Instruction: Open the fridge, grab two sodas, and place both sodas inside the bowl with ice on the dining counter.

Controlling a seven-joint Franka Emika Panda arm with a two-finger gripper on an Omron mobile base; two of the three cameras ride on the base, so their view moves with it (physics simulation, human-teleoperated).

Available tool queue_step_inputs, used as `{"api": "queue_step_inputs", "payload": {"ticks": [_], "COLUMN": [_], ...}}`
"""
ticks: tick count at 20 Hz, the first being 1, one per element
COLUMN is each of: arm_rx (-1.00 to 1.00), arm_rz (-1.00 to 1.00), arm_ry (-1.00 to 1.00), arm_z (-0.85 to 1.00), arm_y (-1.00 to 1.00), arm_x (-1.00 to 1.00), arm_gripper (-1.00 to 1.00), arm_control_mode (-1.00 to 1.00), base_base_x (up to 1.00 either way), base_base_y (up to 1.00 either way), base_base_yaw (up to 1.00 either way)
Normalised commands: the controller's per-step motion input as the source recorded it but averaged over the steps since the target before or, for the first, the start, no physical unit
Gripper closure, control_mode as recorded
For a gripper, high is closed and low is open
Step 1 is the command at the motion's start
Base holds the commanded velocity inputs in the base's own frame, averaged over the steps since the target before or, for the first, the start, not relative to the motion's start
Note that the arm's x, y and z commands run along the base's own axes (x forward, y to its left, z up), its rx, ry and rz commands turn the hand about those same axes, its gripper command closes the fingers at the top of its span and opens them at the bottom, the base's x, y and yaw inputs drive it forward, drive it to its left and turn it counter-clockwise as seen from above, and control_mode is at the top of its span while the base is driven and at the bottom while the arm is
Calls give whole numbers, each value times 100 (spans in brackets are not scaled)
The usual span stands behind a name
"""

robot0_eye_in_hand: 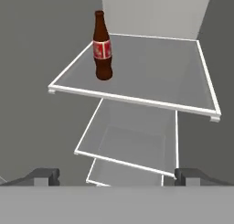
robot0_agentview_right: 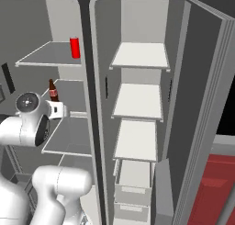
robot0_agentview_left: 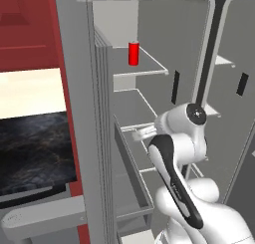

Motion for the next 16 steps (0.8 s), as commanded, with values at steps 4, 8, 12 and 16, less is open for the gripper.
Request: {"api": "queue_step_inputs", "payload": {"ticks": [4, 8, 12, 16], "arm_rx": [1, 3, 2, 2], "arm_rz": [2, 4, 4, 4], "arm_ry": [-17, -19, -19, -16], "arm_z": [0, 0, 0, 0], "arm_y": [26, 28, 27, 6], "arm_x": [32, 33, 33, 29], "arm_gripper": [-100, -100, -100, -100], "arm_control_mode": [-100, -100, -100, -100], "base_base_x": [0, 0, 0, 0], "base_base_y": [0, 0, 0, 0], "base_base_yaw": [0, 0, 0, 0]}}
